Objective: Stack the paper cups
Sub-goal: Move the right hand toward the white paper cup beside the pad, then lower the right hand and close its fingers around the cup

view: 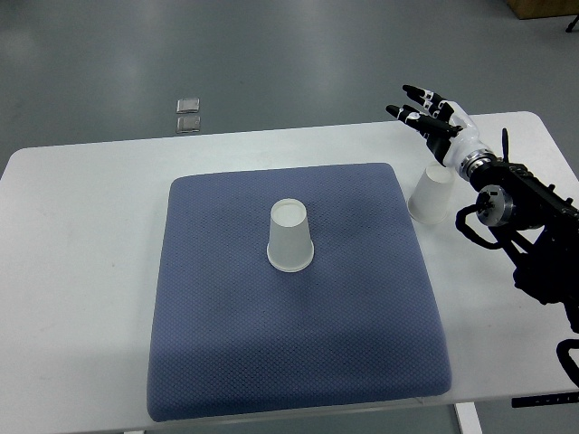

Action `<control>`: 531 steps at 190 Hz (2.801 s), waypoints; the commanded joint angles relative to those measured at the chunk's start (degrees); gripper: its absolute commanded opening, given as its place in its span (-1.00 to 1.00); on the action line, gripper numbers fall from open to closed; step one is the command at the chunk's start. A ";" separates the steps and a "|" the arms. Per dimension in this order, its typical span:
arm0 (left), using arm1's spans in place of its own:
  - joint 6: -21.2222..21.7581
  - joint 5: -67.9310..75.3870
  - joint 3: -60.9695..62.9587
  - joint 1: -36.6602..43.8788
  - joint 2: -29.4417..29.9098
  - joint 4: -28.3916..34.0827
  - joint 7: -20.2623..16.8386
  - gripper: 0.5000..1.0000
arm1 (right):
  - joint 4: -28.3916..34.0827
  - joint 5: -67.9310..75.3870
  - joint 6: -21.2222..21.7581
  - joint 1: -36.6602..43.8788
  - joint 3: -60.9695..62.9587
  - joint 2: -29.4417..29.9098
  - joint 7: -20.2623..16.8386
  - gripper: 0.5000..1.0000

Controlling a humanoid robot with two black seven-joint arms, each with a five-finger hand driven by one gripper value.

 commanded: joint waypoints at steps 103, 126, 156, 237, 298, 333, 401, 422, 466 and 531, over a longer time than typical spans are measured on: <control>0.00 0.00 -0.06 0.00 0.00 -0.02 0.00 1.00 | 0.06 -0.89 0.21 1.15 -0.96 -1.14 -0.17 0.70; 0.00 0.00 0.03 0.00 0.00 -0.02 0.00 1.00 | 0.06 -5.02 1.35 1.59 -0.96 -1.85 -0.09 0.70; 0.00 0.00 0.03 0.00 0.00 -0.02 0.00 1.00 | 0.15 -11.08 3.64 1.59 -1.05 -2.99 -0.09 0.69; 0.00 0.00 0.03 0.00 0.00 -0.02 0.00 1.00 | 0.42 -31.03 6.27 2.91 -8.79 -6.86 -0.26 0.70; 0.00 0.00 -0.06 0.00 0.00 -0.02 0.00 1.00 | 0.77 -37.88 6.27 5.72 -14.32 -10.20 -0.09 0.69; 0.00 0.00 -0.06 0.00 0.00 -0.02 0.00 1.00 | 0.68 -43.77 6.27 6.25 -18.36 -11.16 0.00 0.69; 0.00 0.00 -0.06 0.00 0.00 -0.02 0.00 1.00 | -0.46 -55.99 5.92 6.34 -20.30 -11.60 0.35 0.69; 0.00 0.00 -0.06 0.00 0.00 -0.02 0.00 1.00 | -1.95 -59.50 5.83 6.34 -21.09 -12.04 0.44 0.69; 0.00 0.00 -0.06 0.00 0.00 -0.02 0.00 1.00 | -4.94 -60.48 5.57 6.51 -23.20 -12.13 0.97 0.69; 0.00 0.00 0.03 0.00 0.00 -0.02 0.00 1.00 | -6.61 -66.28 3.64 6.51 -23.99 -12.13 0.97 0.68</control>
